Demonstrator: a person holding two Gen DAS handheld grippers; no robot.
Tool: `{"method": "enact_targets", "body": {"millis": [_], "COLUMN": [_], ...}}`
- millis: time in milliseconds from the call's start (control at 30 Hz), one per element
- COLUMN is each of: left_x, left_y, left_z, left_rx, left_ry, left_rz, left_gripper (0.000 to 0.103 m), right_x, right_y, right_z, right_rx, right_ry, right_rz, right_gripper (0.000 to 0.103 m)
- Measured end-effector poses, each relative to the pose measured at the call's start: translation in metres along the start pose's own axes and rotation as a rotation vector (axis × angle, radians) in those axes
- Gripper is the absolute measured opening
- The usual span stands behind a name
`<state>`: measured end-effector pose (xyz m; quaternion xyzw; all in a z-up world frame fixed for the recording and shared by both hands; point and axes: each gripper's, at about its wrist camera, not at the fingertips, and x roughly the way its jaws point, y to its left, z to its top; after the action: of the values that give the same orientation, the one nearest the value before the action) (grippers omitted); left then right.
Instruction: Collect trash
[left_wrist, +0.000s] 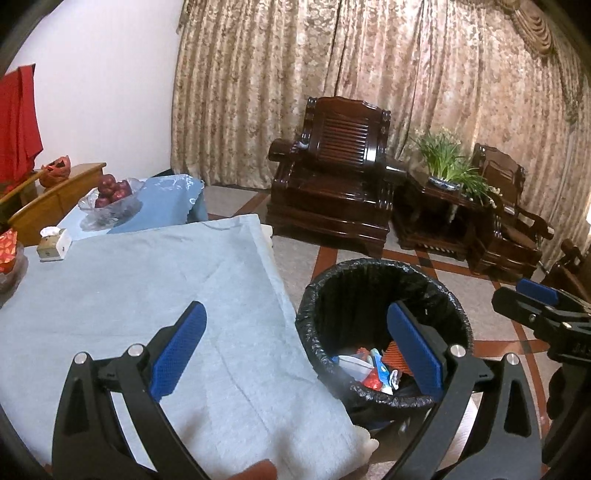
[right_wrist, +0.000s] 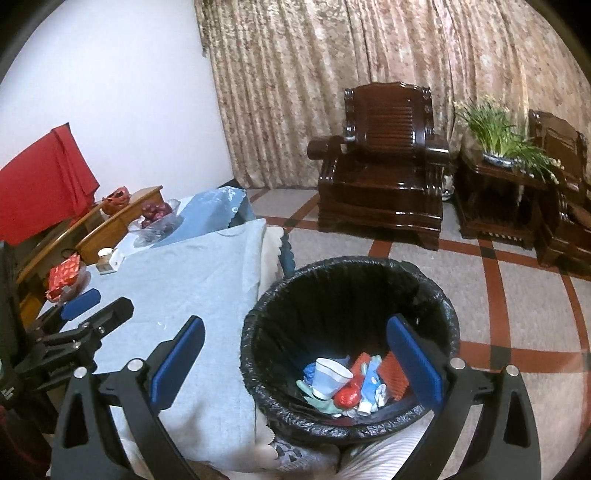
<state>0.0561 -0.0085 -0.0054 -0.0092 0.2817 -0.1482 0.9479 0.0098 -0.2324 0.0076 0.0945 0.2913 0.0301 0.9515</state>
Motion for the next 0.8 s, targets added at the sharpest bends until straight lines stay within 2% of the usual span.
{"method": "enact_targets", "body": {"millis": [233,800], "left_x": [-0.018,-0.026], "left_y": [0.002,0.003], "left_z": [-0.002,-0.004], "left_rx": [0.002,0.001], "left_ry": [-0.016,-0.021], "left_rz": [0.021,0.035], "left_gripper": [0.096,0.096], "right_x": [-0.006,-0.006], "right_y": [0.01,0.02], "right_z": [0.0,-0.003], "right_rx": [-0.026,-0.045], "right_ry": [-0.01,-0.009], "right_rz": [0.01,0.015], "right_gripper": [0.097,0.097]}}
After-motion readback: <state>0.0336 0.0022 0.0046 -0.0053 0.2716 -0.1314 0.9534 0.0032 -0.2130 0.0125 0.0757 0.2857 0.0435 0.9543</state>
